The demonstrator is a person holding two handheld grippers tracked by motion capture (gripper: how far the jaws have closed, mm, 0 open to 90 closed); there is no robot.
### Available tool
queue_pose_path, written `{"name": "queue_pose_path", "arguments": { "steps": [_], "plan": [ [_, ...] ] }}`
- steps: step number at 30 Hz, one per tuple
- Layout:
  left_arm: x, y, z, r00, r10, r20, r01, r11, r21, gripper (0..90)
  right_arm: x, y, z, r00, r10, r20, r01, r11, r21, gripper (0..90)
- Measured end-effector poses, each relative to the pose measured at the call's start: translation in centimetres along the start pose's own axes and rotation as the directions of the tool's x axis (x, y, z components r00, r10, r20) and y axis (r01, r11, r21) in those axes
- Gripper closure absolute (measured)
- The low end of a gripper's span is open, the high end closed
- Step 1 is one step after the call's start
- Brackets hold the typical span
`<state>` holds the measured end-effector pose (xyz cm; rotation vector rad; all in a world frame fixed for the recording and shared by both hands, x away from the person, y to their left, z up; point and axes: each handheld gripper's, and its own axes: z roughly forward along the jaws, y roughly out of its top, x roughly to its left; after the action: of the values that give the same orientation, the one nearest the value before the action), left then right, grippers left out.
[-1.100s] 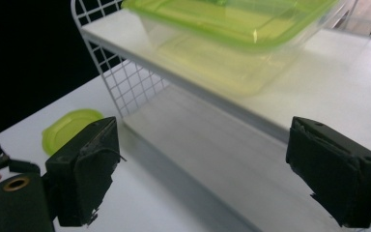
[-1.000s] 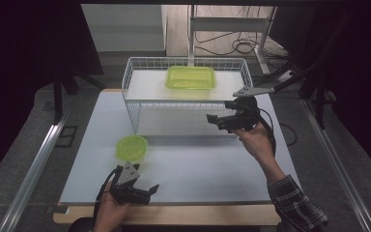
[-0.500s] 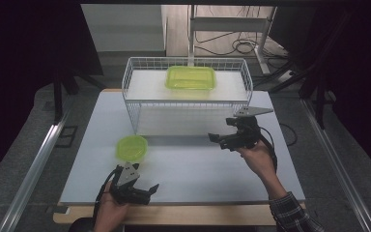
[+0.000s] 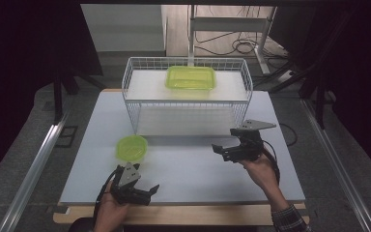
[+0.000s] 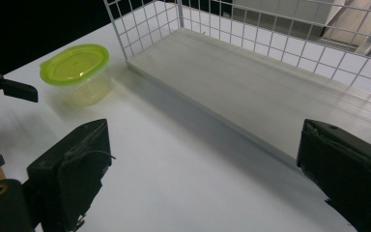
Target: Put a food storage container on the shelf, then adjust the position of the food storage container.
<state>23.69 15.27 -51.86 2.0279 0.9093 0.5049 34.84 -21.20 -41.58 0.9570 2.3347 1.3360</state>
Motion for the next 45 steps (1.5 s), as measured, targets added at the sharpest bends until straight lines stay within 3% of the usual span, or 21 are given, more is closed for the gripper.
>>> {"name": "queue_pose_path", "arguments": {
  "steps": [6,14,25,32,37,42,45],
  "plan": [
    [0.0,0.0,0.0,1.0000,0.001,0.001,-0.001,1.0000,-0.001,2.1,0.4,-1.5,-0.2,0.9996,-0.024,0.015,0.024,1.000,0.013,3.8],
    [0.0,0.0,0.0,1.0000,0.000,0.004,0.000,1.0000,0.006,2.2,0.1,-3.6,0.0,0.9999,-0.009,0.011,0.009,1.000,0.018,3.9],
    [0.0,0.0,0.1,0.9999,-0.013,0.006,0.013,0.9997,0.019,3.1,-0.4,-6.6,-0.7,0.9985,0.013,0.054,-0.014,1.000,0.026,3.8],
    [-0.1,0.0,0.3,1.0000,0.005,-0.003,-0.005,0.9997,0.022,3.0,-0.4,-8.2,-1.0,0.9983,0.008,0.058,-0.010,0.999,0.033,3.8],
    [-0.2,0.0,0.4,0.9998,0.016,-0.009,-0.015,0.9996,0.023,2.8,-0.6,-9.3,-0.8,0.9983,0.021,0.054,-0.025,0.997,0.068,3.6],
    [-0.1,0.2,0.5,0.9995,-0.008,-0.030,0.010,0.9987,0.050,1.7,-0.7,-9.4,-0.6,0.9985,0.024,0.049,-0.028,0.997,0.075,3.7],
    [0.3,0.6,0.3,0.9980,-0.048,-0.042,0.051,0.9962,0.070,0.5,-0.8,-9.5,-0.4,0.9985,0.026,0.049,-0.030,0.996,0.080,3.7]
  ]
}}
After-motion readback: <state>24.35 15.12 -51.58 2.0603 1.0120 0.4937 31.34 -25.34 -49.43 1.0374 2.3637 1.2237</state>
